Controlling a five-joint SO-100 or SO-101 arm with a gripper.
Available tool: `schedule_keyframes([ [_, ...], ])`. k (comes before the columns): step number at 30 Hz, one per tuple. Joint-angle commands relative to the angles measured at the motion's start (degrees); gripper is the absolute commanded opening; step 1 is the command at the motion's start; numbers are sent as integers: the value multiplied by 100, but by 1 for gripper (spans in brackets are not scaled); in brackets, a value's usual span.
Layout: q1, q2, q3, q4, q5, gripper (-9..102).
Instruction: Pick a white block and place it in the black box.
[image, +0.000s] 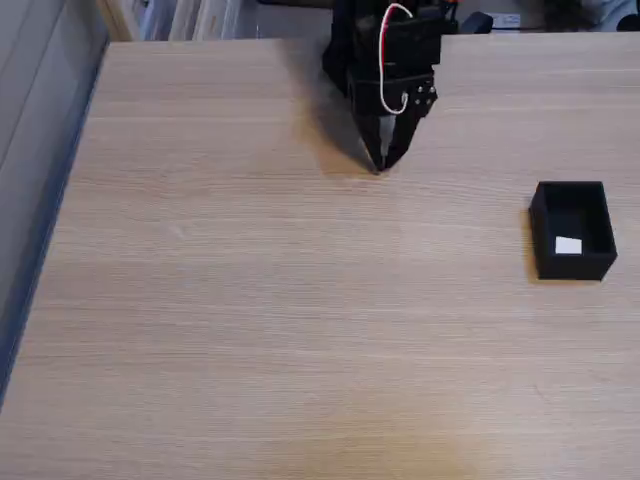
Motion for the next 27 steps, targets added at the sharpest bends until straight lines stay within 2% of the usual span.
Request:
schedule_keyframes([
  [1,325,826,360,501,-264,0],
  [7,88,1441,369,1134,193,0],
  [27,158,1441,369,1143,185,0],
])
